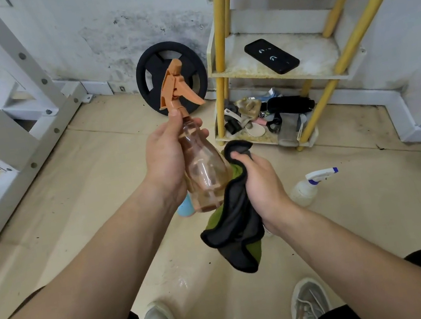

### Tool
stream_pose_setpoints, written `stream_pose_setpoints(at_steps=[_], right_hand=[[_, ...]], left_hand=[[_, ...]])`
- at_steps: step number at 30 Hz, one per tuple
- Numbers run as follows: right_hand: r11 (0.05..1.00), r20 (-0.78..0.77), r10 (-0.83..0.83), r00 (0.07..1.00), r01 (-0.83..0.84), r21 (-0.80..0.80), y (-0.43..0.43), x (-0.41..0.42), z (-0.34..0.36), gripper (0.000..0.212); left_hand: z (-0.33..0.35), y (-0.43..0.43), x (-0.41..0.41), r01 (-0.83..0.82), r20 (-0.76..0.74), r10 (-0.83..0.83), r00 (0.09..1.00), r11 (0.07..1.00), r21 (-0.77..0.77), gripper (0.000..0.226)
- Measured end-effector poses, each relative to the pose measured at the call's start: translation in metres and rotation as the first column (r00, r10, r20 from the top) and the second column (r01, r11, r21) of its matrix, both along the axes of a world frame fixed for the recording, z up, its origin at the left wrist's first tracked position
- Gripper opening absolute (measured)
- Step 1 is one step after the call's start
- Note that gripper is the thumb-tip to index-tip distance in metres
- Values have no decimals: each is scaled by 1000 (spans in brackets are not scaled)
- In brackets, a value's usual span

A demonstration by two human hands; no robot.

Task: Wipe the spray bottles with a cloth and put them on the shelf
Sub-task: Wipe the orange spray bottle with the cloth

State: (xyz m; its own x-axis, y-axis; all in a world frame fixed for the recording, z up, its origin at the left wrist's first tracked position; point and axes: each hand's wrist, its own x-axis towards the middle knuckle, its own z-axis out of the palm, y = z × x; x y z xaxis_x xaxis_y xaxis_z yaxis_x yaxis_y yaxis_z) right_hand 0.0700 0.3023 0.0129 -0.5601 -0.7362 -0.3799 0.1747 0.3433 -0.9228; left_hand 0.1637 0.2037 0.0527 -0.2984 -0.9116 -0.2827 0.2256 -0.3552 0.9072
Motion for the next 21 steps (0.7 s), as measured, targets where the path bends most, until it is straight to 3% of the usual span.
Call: stream_pose_setpoints(at_steps=[3, 6, 8, 9, 11, 16, 21], right_hand=[[998, -355, 34, 934, -48, -29, 3, 4, 11, 29], [989, -717, 84, 692, -149, -28, 5, 15, 19, 23], [985, -862, 117, 493, -169, 38, 4, 22, 17, 45], [987, -885, 117, 451, -154, 53, 3, 22, 15, 52], [992, -868, 86, 488, -119, 31, -1, 18, 13, 50], [996, -743, 26, 668, -77, -34, -3, 3, 6, 19], [996, -650, 36, 759, -83, -42, -6, -10, 7, 27]], left_hand=[[0, 3, -3, -61, 25, 61, 998, 998, -16, 33], [-2, 9, -7, -100, 79, 102, 992, 995, -28, 34], [-5, 16, -12, -102, 115, 107, 988, 994, -43, 38], [-5, 19, -13, -88, 117, 94, 989, 995, -51, 38], [-5, 22, -14, -17, 113, 25, 993, 997, -74, 34], [1, 26, -10, 236, 184, -210, 960, 963, -132, 29], [4, 14, 4, 414, 238, -367, 899, 890, -191, 37]])
